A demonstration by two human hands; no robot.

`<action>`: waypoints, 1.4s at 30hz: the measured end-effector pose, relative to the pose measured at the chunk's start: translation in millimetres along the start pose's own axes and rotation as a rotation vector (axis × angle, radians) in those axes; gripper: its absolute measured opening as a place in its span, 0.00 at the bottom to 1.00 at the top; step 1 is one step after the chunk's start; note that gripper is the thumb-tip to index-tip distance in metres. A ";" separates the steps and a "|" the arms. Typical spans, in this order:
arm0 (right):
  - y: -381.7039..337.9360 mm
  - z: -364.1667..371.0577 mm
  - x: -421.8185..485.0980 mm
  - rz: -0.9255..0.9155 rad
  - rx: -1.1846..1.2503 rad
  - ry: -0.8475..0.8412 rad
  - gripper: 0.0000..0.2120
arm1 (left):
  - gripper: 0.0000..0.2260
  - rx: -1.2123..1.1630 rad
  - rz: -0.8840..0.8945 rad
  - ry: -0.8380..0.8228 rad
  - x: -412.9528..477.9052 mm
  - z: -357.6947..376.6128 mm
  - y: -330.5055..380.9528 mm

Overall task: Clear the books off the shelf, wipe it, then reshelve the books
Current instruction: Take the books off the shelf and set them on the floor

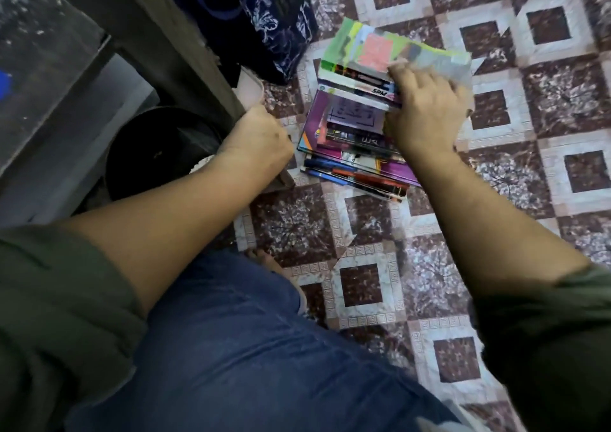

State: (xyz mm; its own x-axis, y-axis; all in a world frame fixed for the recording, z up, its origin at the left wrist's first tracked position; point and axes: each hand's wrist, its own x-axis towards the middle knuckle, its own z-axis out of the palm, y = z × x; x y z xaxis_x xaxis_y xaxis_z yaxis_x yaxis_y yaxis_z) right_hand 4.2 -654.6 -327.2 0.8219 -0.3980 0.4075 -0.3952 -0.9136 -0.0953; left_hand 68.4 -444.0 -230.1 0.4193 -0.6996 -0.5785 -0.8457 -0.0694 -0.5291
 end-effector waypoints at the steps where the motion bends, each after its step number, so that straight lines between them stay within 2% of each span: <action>1: 0.9 11.1 3.3 -0.028 -0.012 -0.002 0.20 | 0.11 -0.020 0.003 0.006 1.5 1.5 -0.6; 3: 5.1 33.4 1.6 -0.054 0.004 -0.147 0.20 | 0.11 -0.024 0.014 0.016 2.3 6.8 -1.8; 6: 7.7 56.1 -22.9 -0.062 -0.003 -0.506 0.25 | 0.11 -0.009 0.025 0.021 4.6 10.8 -1.3; 10: 4.2 63.2 -35.3 0.004 0.018 -0.555 0.29 | 0.11 0.000 0.003 0.025 5.4 12.1 2.1; 14: 6.9 51.4 -28.5 -0.041 0.035 -0.574 0.32 | 0.11 -0.007 0.003 0.070 1.6 12.6 1.6; 17: 0.1 35.9 -19.8 -0.020 0.033 -0.717 0.36 | 0.11 -0.201 0.069 0.269 -18.8 15.2 7.3; 19: -14.6 20.5 -17.1 -0.015 -0.036 -0.785 0.34 | 0.12 -0.373 0.076 0.249 -41.8 20.7 10.8; 21: -38.1 -1.3 -20.5 -0.049 -0.060 -0.838 0.30 | 0.12 -0.557 -0.059 0.123 -68.7 33.8 5.1; 25: -111.8 -58.1 -25.3 -0.293 0.203 -0.972 0.21 | 0.15 -0.962 -0.474 -0.016 -136.9 83.1 -29.2; 29: -204.5 -117.6 -12.1 -0.588 0.334 -0.956 0.20 | 0.19 -1.128 -0.809 -0.162 -236.7 121.8 -54.2; 31: -251.3 -147.8 -5.0 -0.691 0.371 -0.924 0.22 | 0.19 -1.159 -0.943 -0.172 -290.1 135.0 -59.9; 33: -298.4 -177.3 -2.3 -0.776 0.431 -0.887 0.22 | 0.19 -1.138 -1.101 -0.154 -345.5 143.7 -59.4; 35: -345.0 -206.0 -6.8 -0.868 0.453 -0.849 0.21 | 0.18 -1.071 -1.275 -0.057 -400.0 151.2 -56.2; 37: -388.1 -231.8 -17.4 -0.952 0.473 -0.815 0.20 | 0.16 -0.929 -1.419 0.099 -450.1 156.2 -49.7; 39: -426.2 -256.2 -31.9 -1.037 0.508 -0.785 0.21 | 0.19 -0.708 -1.526 0.208 -494.1 158.7 -42.2; 42: -475.8 -287.6 -55.7 -1.149 0.562 -0.751 0.23 | 0.24 -0.535 -1.678 0.254 -545.4 160.7 -36.6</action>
State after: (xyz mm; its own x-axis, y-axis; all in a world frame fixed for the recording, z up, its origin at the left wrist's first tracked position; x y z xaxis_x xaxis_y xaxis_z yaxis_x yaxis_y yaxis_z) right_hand 28.5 -173.9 -43.4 0.6509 0.7583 -0.0358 0.6649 -0.5922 -0.4552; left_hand -76.4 54.4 5.0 0.8498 0.2798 0.4467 0.3685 -0.9213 -0.1239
